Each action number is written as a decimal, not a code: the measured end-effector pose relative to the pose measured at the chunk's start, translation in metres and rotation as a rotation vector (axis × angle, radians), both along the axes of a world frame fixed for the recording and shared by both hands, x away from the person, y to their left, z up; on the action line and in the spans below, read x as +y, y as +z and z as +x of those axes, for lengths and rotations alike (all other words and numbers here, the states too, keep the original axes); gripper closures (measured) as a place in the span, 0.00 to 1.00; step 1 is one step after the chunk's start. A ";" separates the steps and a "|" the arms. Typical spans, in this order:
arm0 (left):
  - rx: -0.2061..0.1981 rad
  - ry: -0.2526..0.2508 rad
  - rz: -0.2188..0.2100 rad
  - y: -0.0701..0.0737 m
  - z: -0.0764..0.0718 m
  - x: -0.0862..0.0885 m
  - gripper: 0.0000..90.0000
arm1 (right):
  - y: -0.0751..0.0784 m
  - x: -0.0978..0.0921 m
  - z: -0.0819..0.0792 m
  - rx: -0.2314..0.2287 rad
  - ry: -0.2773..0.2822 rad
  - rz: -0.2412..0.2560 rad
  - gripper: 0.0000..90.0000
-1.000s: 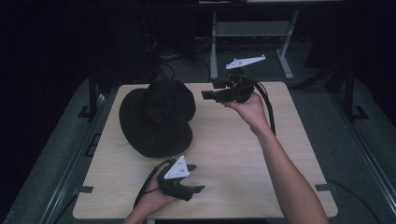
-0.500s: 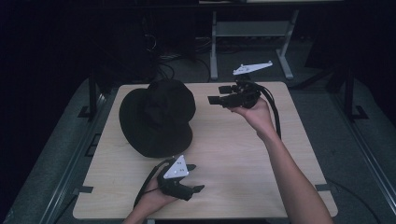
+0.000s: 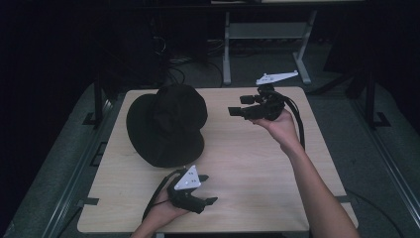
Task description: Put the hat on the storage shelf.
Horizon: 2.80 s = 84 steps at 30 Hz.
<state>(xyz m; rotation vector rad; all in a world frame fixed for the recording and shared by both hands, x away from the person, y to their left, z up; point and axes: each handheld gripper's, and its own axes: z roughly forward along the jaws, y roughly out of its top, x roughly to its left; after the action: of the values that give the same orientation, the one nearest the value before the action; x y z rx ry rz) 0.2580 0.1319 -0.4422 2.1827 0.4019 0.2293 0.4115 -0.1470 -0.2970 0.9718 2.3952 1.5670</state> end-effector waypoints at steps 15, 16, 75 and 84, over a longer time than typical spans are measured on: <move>0.008 0.007 0.005 0.000 0.000 -0.001 0.24 | -0.021 -0.028 -0.009 0.030 -0.030 0.019 0.25; 0.010 0.009 0.005 0.000 0.000 -0.001 0.23 | -0.023 -0.030 -0.010 0.031 -0.033 0.023 0.24; 0.025 0.034 -0.003 -0.001 0.002 0.002 0.21 | -0.095 -0.093 -0.080 0.112 -0.058 0.013 0.22; 0.026 0.036 -0.002 -0.001 0.003 0.003 0.21 | -0.106 -0.103 -0.093 0.131 -0.064 0.000 0.22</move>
<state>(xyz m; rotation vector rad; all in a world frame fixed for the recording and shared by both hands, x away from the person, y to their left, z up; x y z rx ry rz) 0.2607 0.1348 -0.4431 2.1798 0.4561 0.2209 0.3184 -0.2500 -0.4028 1.1732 2.4213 1.5261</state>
